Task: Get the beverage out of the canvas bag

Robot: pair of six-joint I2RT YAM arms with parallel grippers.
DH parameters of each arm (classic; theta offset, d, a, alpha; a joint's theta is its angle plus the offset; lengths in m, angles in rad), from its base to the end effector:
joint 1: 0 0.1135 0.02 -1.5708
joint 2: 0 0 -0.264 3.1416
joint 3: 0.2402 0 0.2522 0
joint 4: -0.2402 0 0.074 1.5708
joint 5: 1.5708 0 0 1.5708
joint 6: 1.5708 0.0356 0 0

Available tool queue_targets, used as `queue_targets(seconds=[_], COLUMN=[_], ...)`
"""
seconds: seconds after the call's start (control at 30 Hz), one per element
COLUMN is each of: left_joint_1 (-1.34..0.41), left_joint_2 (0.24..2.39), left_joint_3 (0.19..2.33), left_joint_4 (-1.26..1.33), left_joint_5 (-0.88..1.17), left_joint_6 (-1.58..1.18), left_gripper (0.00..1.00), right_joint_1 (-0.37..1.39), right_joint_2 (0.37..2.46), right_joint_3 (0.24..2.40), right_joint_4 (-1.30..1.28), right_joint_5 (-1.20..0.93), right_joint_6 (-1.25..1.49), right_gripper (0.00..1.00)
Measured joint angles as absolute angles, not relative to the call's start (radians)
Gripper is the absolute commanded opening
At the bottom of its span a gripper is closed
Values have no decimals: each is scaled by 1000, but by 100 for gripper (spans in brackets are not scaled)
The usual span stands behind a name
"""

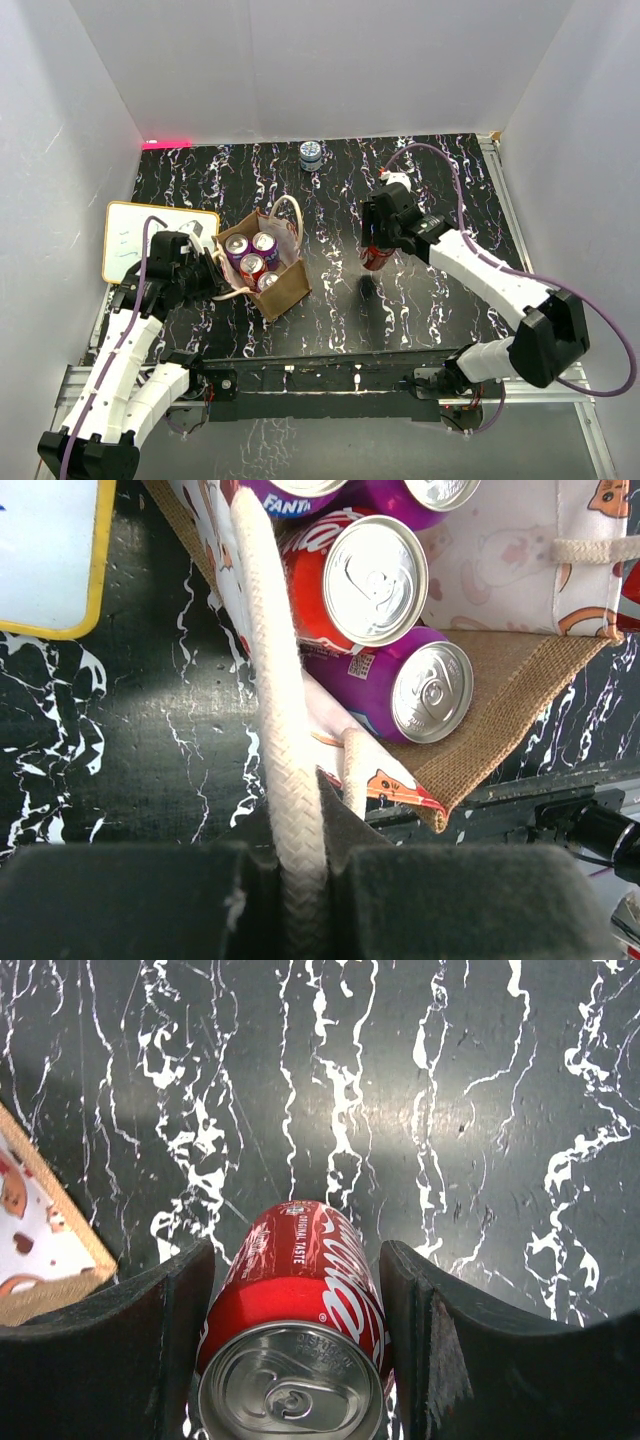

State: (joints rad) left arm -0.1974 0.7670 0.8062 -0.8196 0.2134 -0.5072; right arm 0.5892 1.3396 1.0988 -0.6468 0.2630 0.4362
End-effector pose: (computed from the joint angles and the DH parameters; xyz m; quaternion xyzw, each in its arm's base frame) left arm 0.1453 -0.0367 0.2897 -0.1011 0.9130 -0.2243 0.3254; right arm 0.2380 0.1480 0.2863 -0.0276 0.9347 0.0552 0.3500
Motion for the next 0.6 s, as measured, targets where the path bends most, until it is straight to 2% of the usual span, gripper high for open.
queue_targets(seconds=[0.3,0.6], left_joint_1=[-197,-197], left_joint_2=[768,770], left_joint_3=[829,829], left_joint_4=[-807,-802], left_joint_5=[180,172], left_joint_6=[-471,-464], left_gripper=[0,0], right_joint_1=[499,407], right_joint_2=[1546,1623], right_joint_3=[1141,1207], right_joint_4=[-598,-593], right_joint_5=[231,224], right_joint_6=[397,355], right_gripper=[8,8])
